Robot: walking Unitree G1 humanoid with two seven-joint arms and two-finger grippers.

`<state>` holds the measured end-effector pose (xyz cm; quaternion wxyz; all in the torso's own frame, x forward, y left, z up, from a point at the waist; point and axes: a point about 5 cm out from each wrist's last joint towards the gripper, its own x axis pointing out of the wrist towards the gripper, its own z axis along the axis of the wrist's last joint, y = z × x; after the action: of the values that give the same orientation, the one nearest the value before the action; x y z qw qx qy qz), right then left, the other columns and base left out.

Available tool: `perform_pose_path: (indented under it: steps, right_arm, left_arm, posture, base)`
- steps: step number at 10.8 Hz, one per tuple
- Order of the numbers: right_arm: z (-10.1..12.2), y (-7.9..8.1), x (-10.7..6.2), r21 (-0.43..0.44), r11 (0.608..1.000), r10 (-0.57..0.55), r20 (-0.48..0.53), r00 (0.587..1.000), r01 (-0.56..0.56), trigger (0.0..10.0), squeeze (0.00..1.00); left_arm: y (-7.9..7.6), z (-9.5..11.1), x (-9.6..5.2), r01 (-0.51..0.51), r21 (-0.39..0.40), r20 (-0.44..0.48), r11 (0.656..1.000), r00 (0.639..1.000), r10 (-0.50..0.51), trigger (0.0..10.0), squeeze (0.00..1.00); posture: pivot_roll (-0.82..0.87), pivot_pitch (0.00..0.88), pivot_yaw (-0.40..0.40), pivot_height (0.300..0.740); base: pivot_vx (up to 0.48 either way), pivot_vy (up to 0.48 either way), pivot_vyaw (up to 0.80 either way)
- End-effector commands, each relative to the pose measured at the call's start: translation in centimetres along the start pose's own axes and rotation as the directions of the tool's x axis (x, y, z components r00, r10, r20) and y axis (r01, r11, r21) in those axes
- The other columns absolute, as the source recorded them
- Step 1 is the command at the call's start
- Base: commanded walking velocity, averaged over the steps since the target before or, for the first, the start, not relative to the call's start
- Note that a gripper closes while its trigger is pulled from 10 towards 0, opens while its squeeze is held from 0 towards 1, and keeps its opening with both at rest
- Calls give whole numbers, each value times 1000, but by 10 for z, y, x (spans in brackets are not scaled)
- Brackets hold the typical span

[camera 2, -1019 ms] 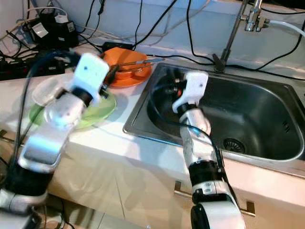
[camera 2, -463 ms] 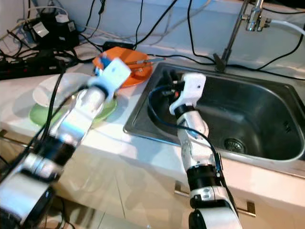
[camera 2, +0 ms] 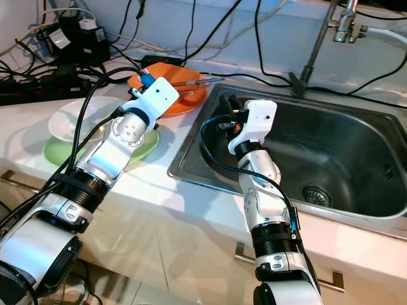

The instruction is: Kitchen organization

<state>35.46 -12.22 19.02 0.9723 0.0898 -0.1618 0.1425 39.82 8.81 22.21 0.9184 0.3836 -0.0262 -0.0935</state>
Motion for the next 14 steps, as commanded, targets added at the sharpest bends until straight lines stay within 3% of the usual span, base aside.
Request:
perform_pose_path:
  steps: [1, 7, 14]
  right_arm:
    - [3, 0, 1, -8, 1000, 1, 3, 1000, -1, 10000, 0]
    - [3, 1, 2, -8, 1000, 0, 0, 1000, 0, 10000, 0]
    - [3, 1, 2, -8, 1000, 0, 1, 1000, 0, 10000, 0]
  left_arm:
    - [3, 5, 2, -3, 3, 10, 1000, 1000, 3, 10000, 0]
    - [3, 3, 6, 38, 47, -1, 998, 999, -38, 10000, 0]
    - [3, 2, 6, 41, 44, -2, 998, 999, -41, 10000, 0]
  posture:
    - [171, 0, -3, 717]
    - [175, 0, -6, 717]
    - [177, 0, -9, 717]
  base:
    - [0, 0, 0]
    - [0, 0, 0]
    - [0, 0, 0]
